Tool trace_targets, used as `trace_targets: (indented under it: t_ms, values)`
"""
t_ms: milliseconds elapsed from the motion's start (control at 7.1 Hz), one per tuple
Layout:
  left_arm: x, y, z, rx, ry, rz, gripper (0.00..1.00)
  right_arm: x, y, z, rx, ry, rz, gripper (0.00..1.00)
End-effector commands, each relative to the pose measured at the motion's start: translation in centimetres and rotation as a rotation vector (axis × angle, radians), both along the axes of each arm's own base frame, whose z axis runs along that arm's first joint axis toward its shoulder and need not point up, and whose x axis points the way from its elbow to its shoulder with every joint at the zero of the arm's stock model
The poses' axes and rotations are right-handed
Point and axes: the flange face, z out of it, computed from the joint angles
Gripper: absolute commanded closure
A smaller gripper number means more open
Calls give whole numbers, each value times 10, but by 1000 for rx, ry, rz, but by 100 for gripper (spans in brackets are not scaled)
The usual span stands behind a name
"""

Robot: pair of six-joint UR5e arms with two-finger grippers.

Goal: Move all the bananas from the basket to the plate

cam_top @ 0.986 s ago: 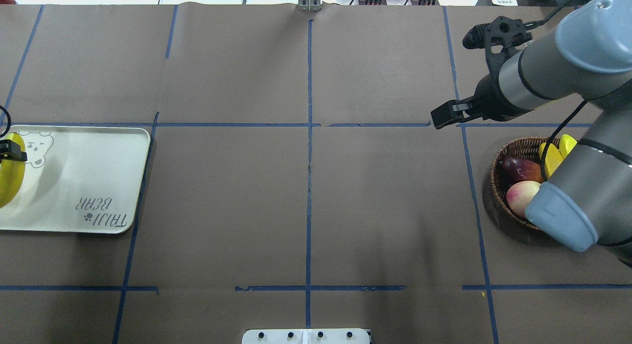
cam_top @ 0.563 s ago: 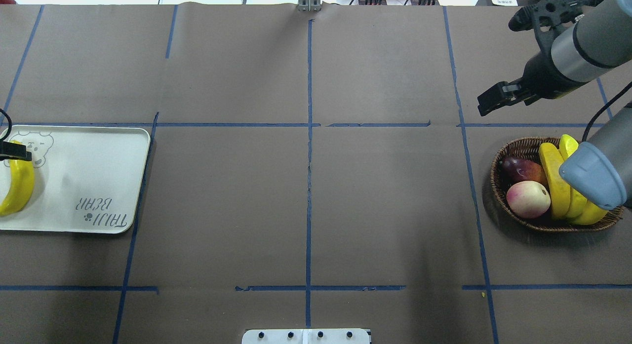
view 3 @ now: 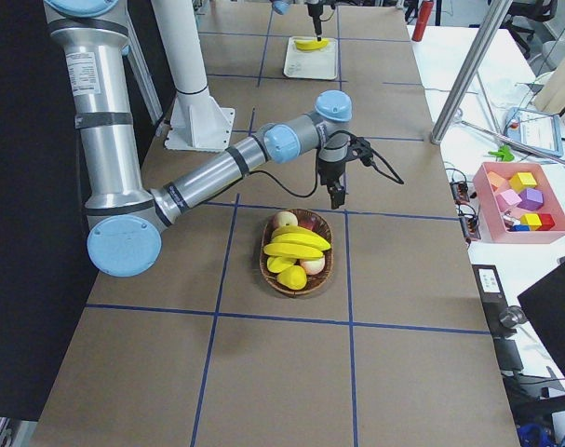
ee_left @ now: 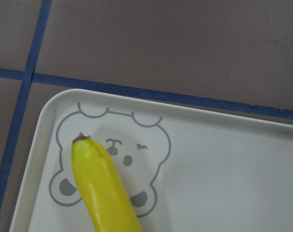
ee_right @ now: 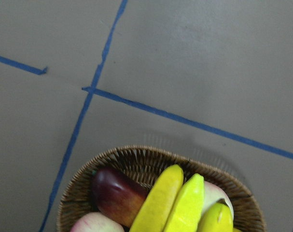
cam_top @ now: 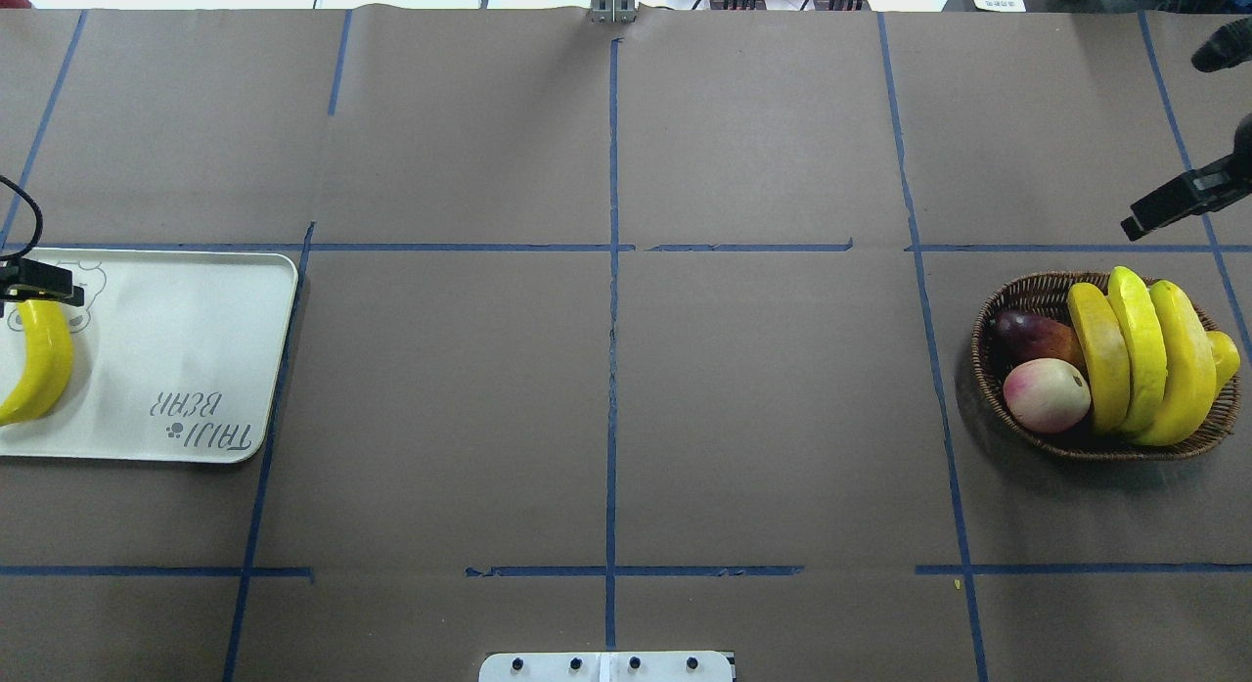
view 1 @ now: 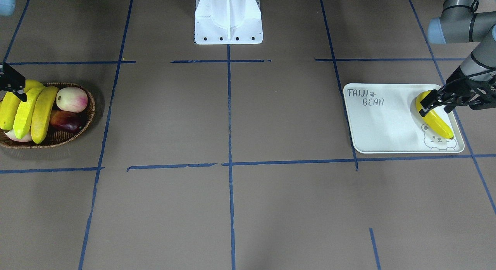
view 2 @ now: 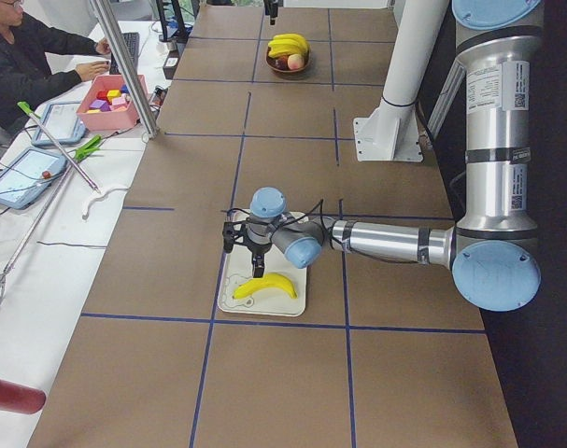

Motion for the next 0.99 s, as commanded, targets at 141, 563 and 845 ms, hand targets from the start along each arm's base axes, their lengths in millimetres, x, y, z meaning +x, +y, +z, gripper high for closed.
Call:
trace_targets:
  t_ms: [141,563,845]
  values:
    - [0,-2,-19,2,8,-3,0,31,72,67,-209,-121,171,1]
    - [0,-2,-24,7,13,-6,0,21,118,123,-227,-201,240,0]
    - [0,-2,-25,5,15,-9,0,-14,121,140,-222,-131,183,1]
